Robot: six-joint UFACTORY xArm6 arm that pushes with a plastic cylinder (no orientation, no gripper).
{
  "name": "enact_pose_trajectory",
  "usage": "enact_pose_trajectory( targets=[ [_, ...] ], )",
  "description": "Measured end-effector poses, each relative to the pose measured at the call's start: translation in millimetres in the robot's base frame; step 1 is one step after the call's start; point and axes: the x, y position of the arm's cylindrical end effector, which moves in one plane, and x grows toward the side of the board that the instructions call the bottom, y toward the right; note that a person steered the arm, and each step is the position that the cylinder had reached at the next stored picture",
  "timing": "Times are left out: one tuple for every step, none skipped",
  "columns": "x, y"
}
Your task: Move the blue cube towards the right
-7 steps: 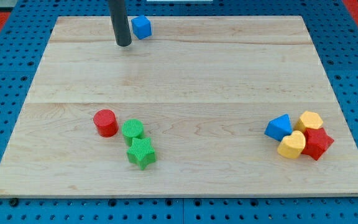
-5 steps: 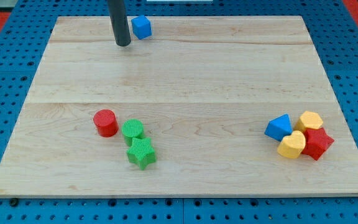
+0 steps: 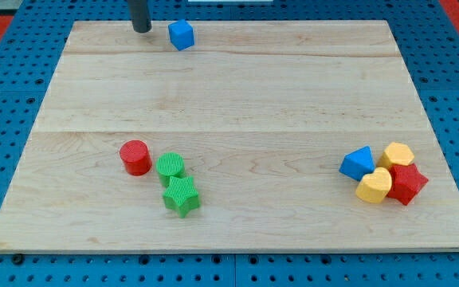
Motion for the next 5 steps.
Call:
enact_pose_trajectory(
  targets=[
    [-2, 16],
    [22, 29],
    [44, 49],
    [45, 59],
    [27, 59]
  ],
)
